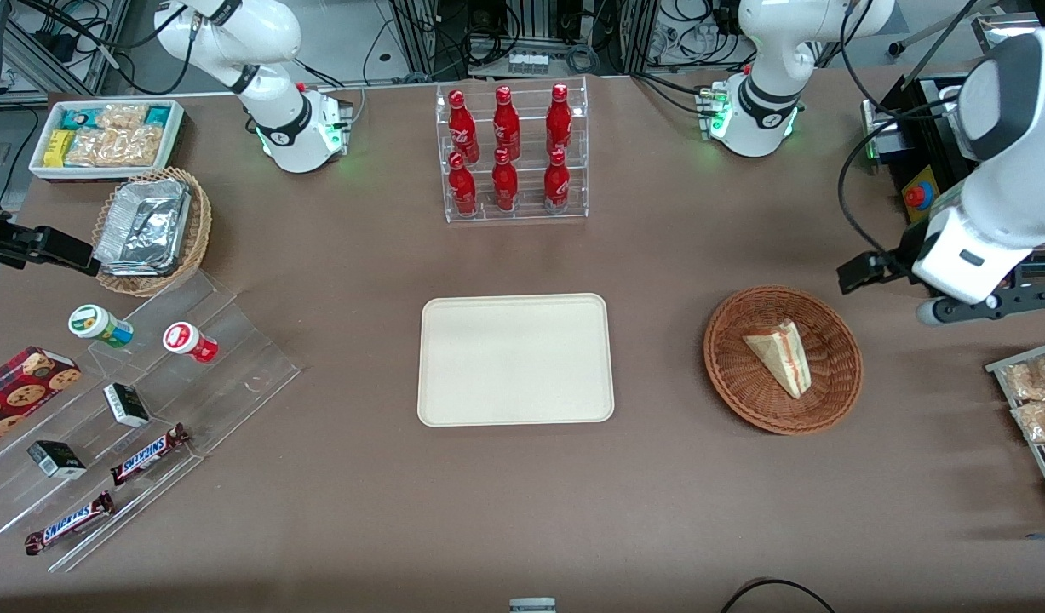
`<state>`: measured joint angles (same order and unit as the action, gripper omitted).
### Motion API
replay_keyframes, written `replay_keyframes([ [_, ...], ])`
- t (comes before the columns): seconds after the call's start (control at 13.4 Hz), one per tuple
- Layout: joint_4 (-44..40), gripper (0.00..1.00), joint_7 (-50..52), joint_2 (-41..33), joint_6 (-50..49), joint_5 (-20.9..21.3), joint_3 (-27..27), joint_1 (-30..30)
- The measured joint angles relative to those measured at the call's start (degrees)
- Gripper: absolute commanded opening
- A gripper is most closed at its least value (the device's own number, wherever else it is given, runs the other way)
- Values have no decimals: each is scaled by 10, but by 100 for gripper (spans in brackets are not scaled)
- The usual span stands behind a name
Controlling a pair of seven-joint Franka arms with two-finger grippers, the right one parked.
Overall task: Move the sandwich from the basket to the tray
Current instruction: 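Move the left gripper over the wrapped sandwich in the wicker basket, then lower the left gripper and close it on the sandwich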
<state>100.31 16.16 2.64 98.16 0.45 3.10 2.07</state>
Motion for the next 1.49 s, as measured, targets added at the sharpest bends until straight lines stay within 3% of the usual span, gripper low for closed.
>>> replay_keyframes([
  [0.82, 177, 100, 159, 1, 199, 1, 0, 0],
  [1.19, 260, 100, 175, 4, 316, 1, 1, 0],
  [1.49, 271, 100, 201, 28, 359, 1, 3, 0],
])
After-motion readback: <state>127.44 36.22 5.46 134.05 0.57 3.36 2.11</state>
